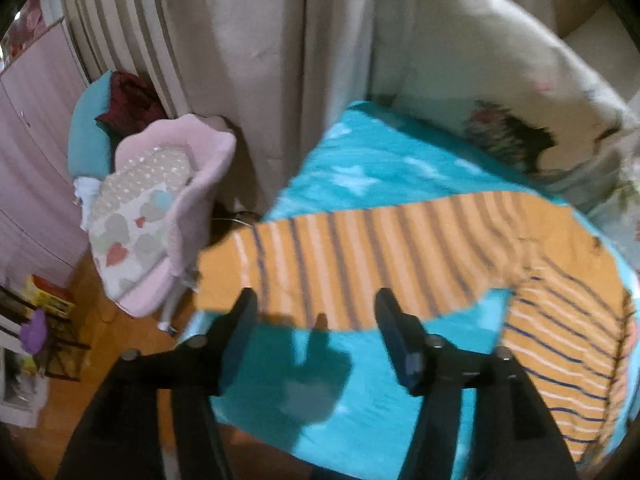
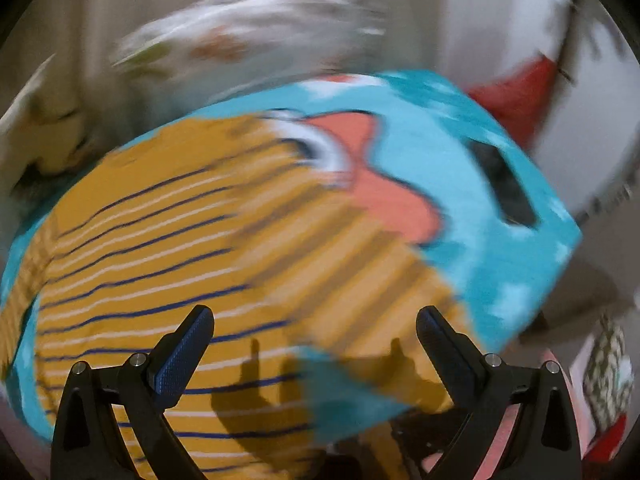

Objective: Fold small clothes

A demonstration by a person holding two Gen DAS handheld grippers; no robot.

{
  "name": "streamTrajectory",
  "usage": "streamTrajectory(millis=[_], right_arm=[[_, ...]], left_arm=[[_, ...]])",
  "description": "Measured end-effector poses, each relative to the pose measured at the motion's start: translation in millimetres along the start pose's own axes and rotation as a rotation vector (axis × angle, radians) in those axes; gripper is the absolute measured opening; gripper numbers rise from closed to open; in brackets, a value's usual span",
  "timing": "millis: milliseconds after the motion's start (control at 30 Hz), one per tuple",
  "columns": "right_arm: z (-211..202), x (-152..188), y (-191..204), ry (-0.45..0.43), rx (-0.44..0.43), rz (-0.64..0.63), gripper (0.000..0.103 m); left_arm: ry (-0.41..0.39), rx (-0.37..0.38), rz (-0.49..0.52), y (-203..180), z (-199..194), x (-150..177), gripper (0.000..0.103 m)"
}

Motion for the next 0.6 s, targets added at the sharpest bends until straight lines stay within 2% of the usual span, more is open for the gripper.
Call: streamTrajectory(millis=[133,200,367,433,467,500,533,567,600], right_arm=[[25.1,-8.6,-80.0,0.030,0.009,0.113,0.102],[41.0,-12.4,-100.1,0.053,-0.017,0.125,0.102],[68.6,-14.6,-94.2,0.113,-0.107,0.046,0.100],[73.9,-8.0,-81.6,0.135,-0.133,-0.023,0.084],[77.4,-3.9,-75.6,0.154,-0.138,-0.067,0.061],[75.1,-3.0,-74.3,0.137,-0.108,-0.106,0.041],[73.6,-1.5,-73.4,0.141,-0.131,-0.124,0.021],[72.6,-0.9,-75.3,0.174,-0.204,-0.126,0.008],[70.4,-3.6,-82.7,0.185,-0.251,-0.108,0.008]], left_arm=[[0.033,0.094,0.006,-41.3,-11.1,28.8,0.064],[0.052,0.122,0.025,-67.9,-14.2,43.4,0.064],[0.083,0.119,0.098,-134.4,-18.1,76.4,0.064],[0.085,0.124,0.113,-151.9,-19.7,84.8,0.064],[0.086,0.126,0.122,-165.1,-20.3,90.5,0.065],[0.086,0.129,0.127,-171.2,-20.8,95.0,0.066],[0.087,0.136,0.133,-182.1,-20.7,99.9,0.067],[0.088,0.141,0.136,-188.9,-20.4,103.3,0.067],[0.088,0.146,0.137,-195.2,-20.4,107.1,0.067]])
Point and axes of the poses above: each gripper's, at about its wrist camera, not at the fingertips, and z roughly the way its jaws point, y to its left, x to its underside, the point moved 7 cm from there along z, roughly the way its jaws point, and after that the axes turned 14 degrees about y, right-handed, at the moved point
